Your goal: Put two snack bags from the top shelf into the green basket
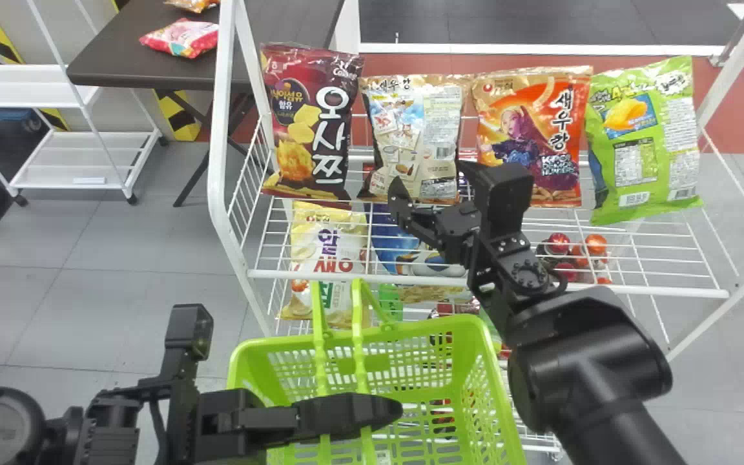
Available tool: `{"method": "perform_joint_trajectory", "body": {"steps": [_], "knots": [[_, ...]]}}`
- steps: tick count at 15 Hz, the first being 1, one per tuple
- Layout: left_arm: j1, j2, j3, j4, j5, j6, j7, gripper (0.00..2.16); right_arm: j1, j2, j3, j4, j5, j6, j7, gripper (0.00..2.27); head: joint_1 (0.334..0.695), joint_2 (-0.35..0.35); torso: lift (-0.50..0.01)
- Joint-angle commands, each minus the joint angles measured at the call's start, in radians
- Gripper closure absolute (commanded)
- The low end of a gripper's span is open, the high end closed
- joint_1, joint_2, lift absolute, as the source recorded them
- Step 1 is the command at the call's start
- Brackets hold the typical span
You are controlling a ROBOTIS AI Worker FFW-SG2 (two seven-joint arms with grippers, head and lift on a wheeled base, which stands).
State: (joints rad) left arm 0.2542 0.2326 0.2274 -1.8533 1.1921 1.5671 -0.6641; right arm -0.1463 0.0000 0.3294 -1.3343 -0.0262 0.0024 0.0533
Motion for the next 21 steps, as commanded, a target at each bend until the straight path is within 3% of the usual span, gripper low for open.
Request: {"method": "perform_joint_trajectory", "body": {"steps": [1, 4, 6, 8, 10, 11, 17, 21], "knots": [[-0.021, 0.004, -0.019, 0.01, -0.005, 0.004, 0.003, 2.14, -0.095, 0.001, 0.004, 0.098, 0.014, 0.043, 0.0, 0.06, 0.695, 0.055, 0.0], [-0.072, 0.014, -0.065, 0.042, -0.008, 0.004, 0.008, 2.14, -0.18, 0.001, 0.004, 0.188, 0.04, 0.12, 0.01, 0.1, 0.695, 0.038, 0.0], [-0.072, 0.014, -0.065, 0.043, -0.006, 0.004, 0.008, 2.14, -0.217, 0.001, 0.01, 0.242, 0.049, 0.117, 0.033, 0.37, 0.695, 0.02, 0.0], [-0.072, 0.014, -0.066, 0.043, -0.006, 0.004, 0.008, 2.14, -0.217, 0.001, 0.01, 0.242, 0.052, 0.117, 0.063, 0.99, 0.695, 0.017, 0.0], [-0.073, 0.014, -0.066, 0.045, -0.008, 0.004, 0.008, 2.14, -0.214, 0.001, 0.008, 0.242, 0.061, 0.117, 0.076, 2.07, 0.695, 0.024, 0.0], [-0.072, 0.013, -0.066, 0.046, -0.008, 0.004, 0.009, 2.14, -0.205, 0.001, 0.008, 0.239, 0.063, 0.098, 0.076, 2.25, 0.695, 0.025, 0.0], [-0.07, 0.017, -0.062, 0.057, -0.008, 0.004, 0.008, 2.14, -0.036, 0.001, -0.004, 0.007, 0.143, 0.071, 0.057, 2.25, 0.695, 0.037, 0.0], [-0.069, 0.022, -0.056, 0.059, -0.006, 0.004, 0.006, 2.14, 0.182, 0.001, -0.019, -0.312, 0.295, 0.178, 0.008, 2.25, 0.695, 0.037, 0.0]]}}
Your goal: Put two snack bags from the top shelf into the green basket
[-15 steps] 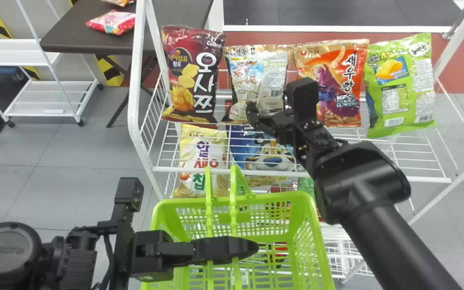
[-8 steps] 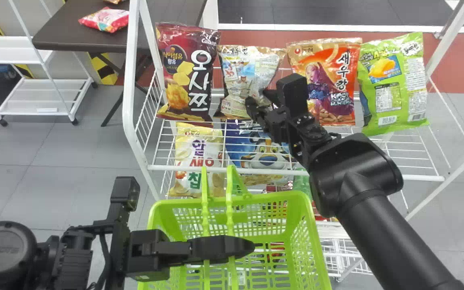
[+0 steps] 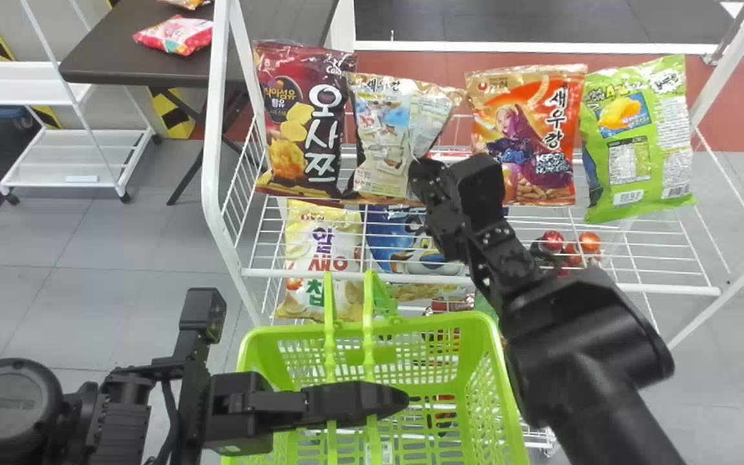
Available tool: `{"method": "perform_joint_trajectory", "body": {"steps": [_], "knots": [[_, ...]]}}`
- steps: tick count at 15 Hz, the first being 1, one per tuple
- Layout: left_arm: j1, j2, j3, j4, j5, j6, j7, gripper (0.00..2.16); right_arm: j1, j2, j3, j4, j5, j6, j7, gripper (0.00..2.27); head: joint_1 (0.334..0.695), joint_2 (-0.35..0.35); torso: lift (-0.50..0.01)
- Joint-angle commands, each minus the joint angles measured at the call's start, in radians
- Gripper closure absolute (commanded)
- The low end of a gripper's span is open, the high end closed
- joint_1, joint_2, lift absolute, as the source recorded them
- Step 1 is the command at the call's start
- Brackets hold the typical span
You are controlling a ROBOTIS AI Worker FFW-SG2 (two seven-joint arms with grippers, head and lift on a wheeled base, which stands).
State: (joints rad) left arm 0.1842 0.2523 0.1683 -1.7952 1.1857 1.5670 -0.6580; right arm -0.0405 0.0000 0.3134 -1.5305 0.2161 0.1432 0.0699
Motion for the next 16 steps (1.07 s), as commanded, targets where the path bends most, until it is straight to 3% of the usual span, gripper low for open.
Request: {"method": "perform_joint_trajectory", "body": {"steps": [1, 7, 11, 16], "knots": [[0.0, 0.002, 0.004, 0.002, 0.002, 0.004, 0.001, 2.14, 0.119, 0.001, -0.005, -0.184, 0.068, 0.062, -0.013, 2.25, 0.695, 0.034, 0.0], [0.014, 0.002, 0.017, 0.017, 0.003, 0.004, -0.009, 2.14, 0.372, 0.001, -0.014, -0.547, 0.172, 0.307, -0.018, 2.25, 0.695, 0.001, 0.0], [0.05, -0.01, 0.066, 0.014, 0.003, 0.004, -0.026, 2.14, 0.469, 0.001, 0.032, -0.732, 0.174, 0.58, -0.015, 2.25, 0.695, -0.027, 0.0], [0.046, -0.01, 0.074, 0.011, 0.003, 0.004, -0.028, 2.14, 0.544, -0.074, 0.105, -0.953, 0.161, 0.982, 0.021, 2.25, 0.695, -0.034, 0.0]]}}
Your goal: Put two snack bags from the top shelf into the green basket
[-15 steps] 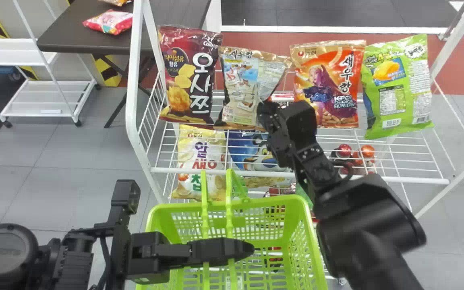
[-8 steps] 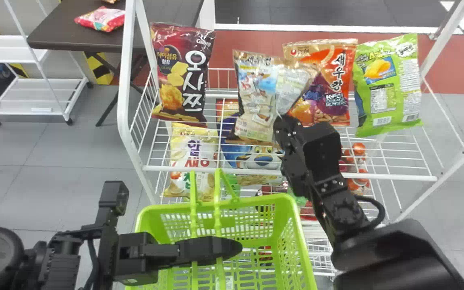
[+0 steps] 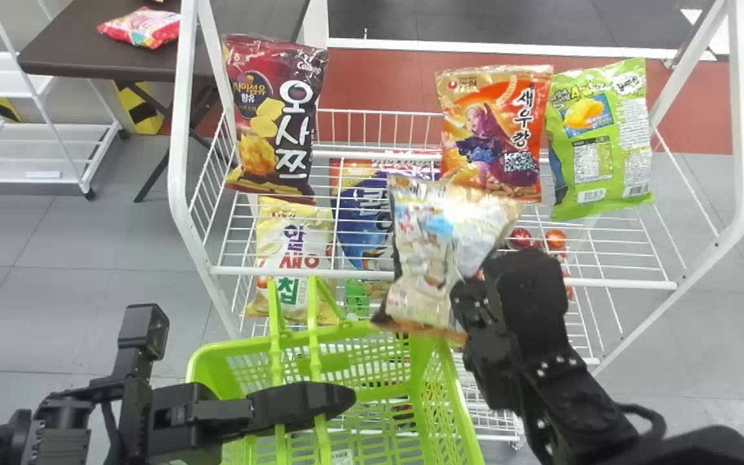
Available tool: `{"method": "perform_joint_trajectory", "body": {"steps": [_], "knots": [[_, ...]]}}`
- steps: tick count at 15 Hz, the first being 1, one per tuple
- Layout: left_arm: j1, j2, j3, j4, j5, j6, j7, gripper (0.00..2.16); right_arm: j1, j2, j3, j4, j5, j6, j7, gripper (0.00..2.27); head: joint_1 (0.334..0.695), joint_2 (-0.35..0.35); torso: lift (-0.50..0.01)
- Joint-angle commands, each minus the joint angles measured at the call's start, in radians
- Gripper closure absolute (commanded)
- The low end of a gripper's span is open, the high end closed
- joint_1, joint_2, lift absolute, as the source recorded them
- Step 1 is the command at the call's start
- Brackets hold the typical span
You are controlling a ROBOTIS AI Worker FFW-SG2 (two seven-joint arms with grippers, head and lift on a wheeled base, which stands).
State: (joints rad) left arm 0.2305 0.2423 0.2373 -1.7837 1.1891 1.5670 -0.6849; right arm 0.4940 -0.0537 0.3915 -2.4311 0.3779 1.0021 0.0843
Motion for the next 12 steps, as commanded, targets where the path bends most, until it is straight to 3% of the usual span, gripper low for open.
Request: {"method": "perform_joint_trajectory", "body": {"steps": [1, 5, 9, 10, 11, 12], "knots": [[0.0, 0.0, 0.008, 0.0, 0.001, 0.004, -0.001, 2.14, 0.011, -0.028, 0.044, -0.078, -0.001, 0.194, 0.018, 2.25, 0.695, -0.041, 0.0], [0.0, -0.001, 0.005, 0.0, 0.001, 0.004, -0.001, 2.14, 0.011, -0.034, 0.104, -0.095, -0.082, 0.258, 0.058, 2.25, 0.695, -0.014, 0.0], [0.0, -0.003, 0.004, -0.005, 0.001, 0.004, -0.001, 2.14, -0.008, -0.032, 0.141, -0.063, -0.139, 0.335, 0.094, 2.23, 0.695, 0.087, 0.0], [0.0, -0.003, 0.004, -0.006, 0.001, 0.004, -0.001, 2.14, -0.026, -0.031, 0.147, -0.046, -0.14, 0.415, 0.11, 1.74, 0.695, 0.106, 0.0], [0.0, -0.003, 0.005, -0.006, 0.001, 0.004, -0.001, 2.14, -0.026, -0.032, 0.144, -0.031, -0.132, 0.418, 0.112, 0.36, 0.695, 0.134, 0.0], [0.0, -0.003, 0.005, -0.005, 0.001, 0.004, -0.001, 2.14, -0.025, -0.032, 0.129, -0.026, -0.125, 0.424, 0.112, 0.0, 0.695, 0.138, 0.0]]}}
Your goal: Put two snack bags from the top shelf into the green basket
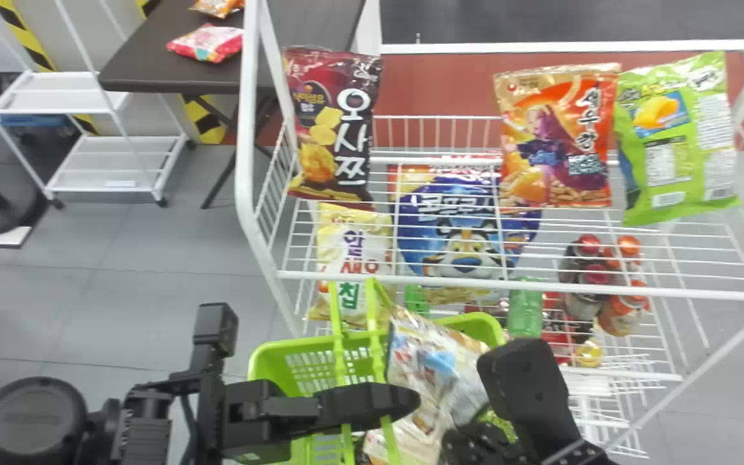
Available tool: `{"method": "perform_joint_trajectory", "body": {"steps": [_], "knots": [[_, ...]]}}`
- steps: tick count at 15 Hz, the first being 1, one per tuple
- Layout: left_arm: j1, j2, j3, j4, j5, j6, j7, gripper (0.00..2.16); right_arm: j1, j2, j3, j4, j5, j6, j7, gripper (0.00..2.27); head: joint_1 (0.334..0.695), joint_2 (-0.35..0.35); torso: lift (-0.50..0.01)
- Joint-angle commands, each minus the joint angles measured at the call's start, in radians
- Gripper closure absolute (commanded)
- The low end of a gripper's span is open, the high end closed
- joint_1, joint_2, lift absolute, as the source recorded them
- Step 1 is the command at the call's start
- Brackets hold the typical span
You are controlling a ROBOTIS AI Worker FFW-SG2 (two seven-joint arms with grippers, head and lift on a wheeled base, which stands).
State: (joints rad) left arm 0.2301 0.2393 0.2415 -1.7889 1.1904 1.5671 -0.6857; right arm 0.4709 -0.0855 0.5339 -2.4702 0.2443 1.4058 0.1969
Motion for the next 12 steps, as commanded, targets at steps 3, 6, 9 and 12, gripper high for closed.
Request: {"method": "perform_joint_trajectory", "body": {"steps": [3, 6, 9, 12], "knots": [[0.0, 0.0, 0.001, 0.002, 0.0, 0.004, 0.0, 2.14, 0.025, 0.013, -0.147, 0.033, -0.076, -0.216, -0.008, 0.07, 0.695, 0.108, 0.0], [0.002, 0.0, 0.001, 0.0, 0.0, 0.004, -0.002, 2.14, -0.009, 0.052, -0.302, 0.154, -0.183, -0.59, -0.02, 0.07, 0.695, 0.065, 0.0], [0.003, 0.0, 0.002, 0.002, 0.0, 0.004, 0.0, 2.14, -0.1, 0.056, -0.397, 0.303, -0.217, -0.814, -0.06, 0.07, 0.695, 0.01, 0.0], [0.005, -0.001, -0.004, 0.002, 0.0, 0.004, 0.003, 2.14, -0.224, 0.056, -0.457, 0.455, -0.229, -0.94, -0.065, 0.05, 0.695, -0.071, 0.0]]}}
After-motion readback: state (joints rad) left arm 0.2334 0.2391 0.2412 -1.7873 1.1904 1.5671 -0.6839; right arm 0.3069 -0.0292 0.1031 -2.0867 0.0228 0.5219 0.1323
